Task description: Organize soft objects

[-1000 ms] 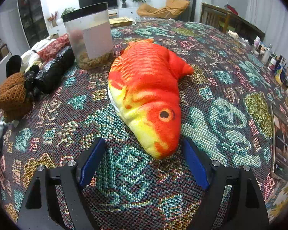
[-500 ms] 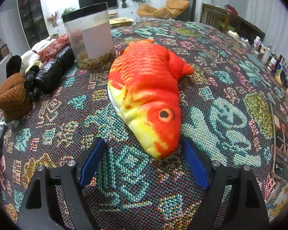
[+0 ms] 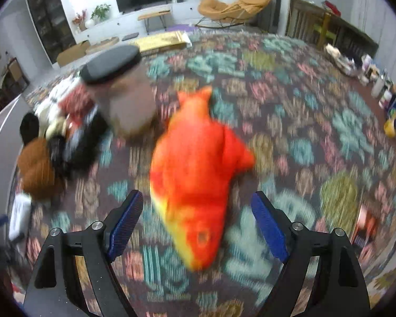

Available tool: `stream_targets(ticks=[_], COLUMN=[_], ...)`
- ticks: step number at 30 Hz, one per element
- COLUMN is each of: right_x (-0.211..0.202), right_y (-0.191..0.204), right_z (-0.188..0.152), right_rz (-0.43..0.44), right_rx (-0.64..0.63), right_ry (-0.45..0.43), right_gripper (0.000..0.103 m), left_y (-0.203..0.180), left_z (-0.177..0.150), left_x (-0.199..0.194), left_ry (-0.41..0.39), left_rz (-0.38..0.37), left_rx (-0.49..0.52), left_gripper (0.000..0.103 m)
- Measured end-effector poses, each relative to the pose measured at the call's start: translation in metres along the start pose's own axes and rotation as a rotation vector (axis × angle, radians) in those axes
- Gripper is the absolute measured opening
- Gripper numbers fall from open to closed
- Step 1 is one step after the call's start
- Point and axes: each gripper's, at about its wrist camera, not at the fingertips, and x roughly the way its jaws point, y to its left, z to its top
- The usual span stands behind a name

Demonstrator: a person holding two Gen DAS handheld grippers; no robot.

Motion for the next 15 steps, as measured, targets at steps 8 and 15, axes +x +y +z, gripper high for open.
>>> stream_targets(ticks=[8, 15], right_x=[0.062, -0.035], right_y=[0.027, 0.013], right_z=[0.013, 0.050], right_rz=[-0.111, -0.100], right_rx=[-0.146, 0.018], right_ry=[0.142, -0.155], right_gripper=[0.034, 0.030], left_y=[0.001, 0.015], left_z=[-0.004, 0.013], left_x=[-0.004, -0.049], left_ry=[-0.012, -0.113], left_rz=[-0.026, -0.162], left_rx=[-0.058, -0.159], left_gripper=[0.063, 0.062])
